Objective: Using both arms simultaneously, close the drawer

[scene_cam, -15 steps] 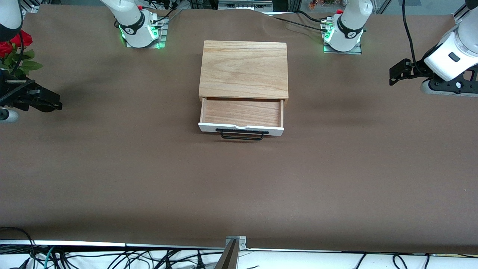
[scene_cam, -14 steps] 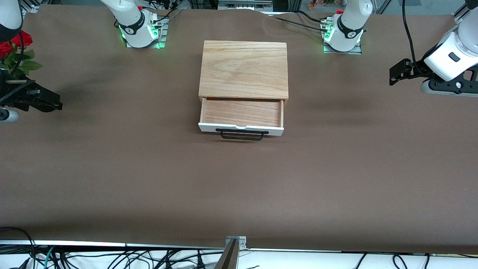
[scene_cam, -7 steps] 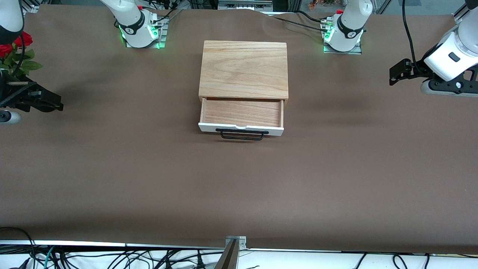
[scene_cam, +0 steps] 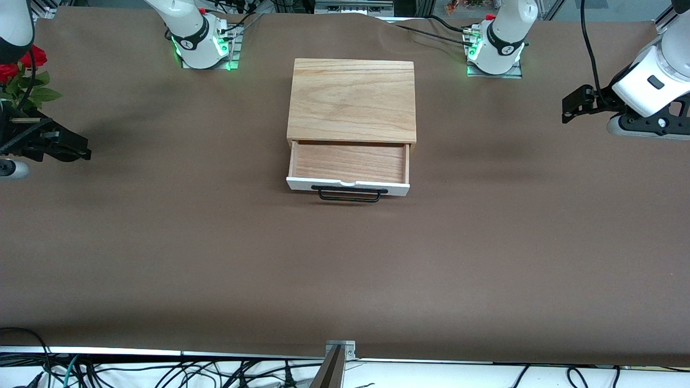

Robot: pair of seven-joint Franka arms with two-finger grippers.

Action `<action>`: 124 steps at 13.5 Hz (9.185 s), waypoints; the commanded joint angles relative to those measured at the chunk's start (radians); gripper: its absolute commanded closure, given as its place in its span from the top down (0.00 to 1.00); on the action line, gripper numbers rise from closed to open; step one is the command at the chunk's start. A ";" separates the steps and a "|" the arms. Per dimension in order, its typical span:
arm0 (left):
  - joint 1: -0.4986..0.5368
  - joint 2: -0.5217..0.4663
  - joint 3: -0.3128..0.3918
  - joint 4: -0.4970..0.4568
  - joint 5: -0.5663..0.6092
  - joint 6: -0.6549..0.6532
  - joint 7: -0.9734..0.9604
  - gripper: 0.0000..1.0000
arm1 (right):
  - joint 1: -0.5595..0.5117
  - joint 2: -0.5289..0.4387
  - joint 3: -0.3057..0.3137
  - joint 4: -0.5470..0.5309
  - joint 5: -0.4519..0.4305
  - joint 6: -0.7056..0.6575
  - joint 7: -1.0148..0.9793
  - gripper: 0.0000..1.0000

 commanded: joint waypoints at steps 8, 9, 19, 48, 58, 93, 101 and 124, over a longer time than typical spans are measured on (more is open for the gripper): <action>-0.009 0.038 -0.004 0.001 -0.095 0.023 0.010 1.00 | -0.007 -0.001 0.005 0.010 -0.008 -0.005 0.014 1.00; -0.009 0.043 -0.004 0.000 -0.095 0.040 0.010 1.00 | -0.007 -0.001 0.005 0.010 -0.008 -0.004 0.016 1.00; -0.007 0.051 -0.002 0.008 -0.123 0.067 0.008 1.00 | -0.006 -0.001 0.005 0.010 -0.004 -0.005 0.019 1.00; -0.244 0.621 -0.157 -0.005 -0.822 0.722 0.002 1.00 | 0.491 0.484 0.024 0.010 0.464 0.581 0.016 1.00; -0.251 0.634 -0.160 -0.014 -0.824 0.712 -0.006 1.00 | 0.522 0.492 0.074 0.010 0.463 0.515 0.108 1.00; -0.215 0.533 -0.177 -0.022 -0.591 0.259 -0.018 1.00 | 0.502 0.507 0.061 0.143 0.458 0.124 0.088 1.00; -0.130 0.286 -0.078 0.026 -0.352 0.254 -0.009 1.00 | 0.405 0.478 -0.072 0.284 0.353 0.110 0.039 1.00; -0.041 -0.009 0.048 0.015 0.009 0.086 -0.003 1.00 | 0.039 -0.041 0.076 0.002 -0.128 0.067 0.025 1.00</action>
